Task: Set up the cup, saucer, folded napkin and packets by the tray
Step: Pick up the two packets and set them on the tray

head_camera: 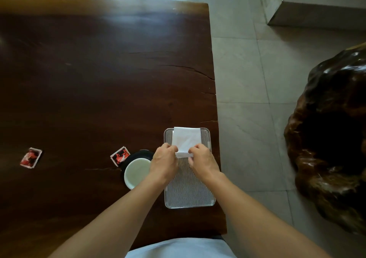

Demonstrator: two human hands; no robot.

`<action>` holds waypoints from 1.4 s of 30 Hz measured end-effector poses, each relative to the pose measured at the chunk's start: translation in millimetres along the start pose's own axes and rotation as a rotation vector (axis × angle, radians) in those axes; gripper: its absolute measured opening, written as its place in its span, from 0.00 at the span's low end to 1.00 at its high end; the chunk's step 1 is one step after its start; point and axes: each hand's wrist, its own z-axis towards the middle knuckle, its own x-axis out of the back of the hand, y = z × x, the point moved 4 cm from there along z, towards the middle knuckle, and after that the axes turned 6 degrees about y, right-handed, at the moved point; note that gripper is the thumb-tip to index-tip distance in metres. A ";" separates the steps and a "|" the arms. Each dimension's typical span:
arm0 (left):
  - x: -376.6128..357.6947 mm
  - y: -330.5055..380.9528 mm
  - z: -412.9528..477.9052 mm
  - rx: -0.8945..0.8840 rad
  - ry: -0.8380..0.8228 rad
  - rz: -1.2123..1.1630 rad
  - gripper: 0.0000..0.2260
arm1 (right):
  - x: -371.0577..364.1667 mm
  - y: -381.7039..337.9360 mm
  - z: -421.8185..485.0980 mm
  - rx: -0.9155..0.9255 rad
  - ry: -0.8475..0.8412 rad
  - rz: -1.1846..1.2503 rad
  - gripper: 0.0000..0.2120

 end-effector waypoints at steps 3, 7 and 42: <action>19.3 -9.4 -6.8 0.002 0.069 -0.036 0.10 | -0.7 -21.6 -2.6 0.021 0.011 0.020 0.09; 52.6 -36.0 -20.5 0.049 0.173 -0.093 0.10 | -4.9 -57.9 -4.1 0.088 0.007 0.027 0.10; 164.5 -364.1 -36.1 0.571 0.271 0.119 0.22 | -135.4 -244.5 49.3 0.199 -0.353 -0.477 0.18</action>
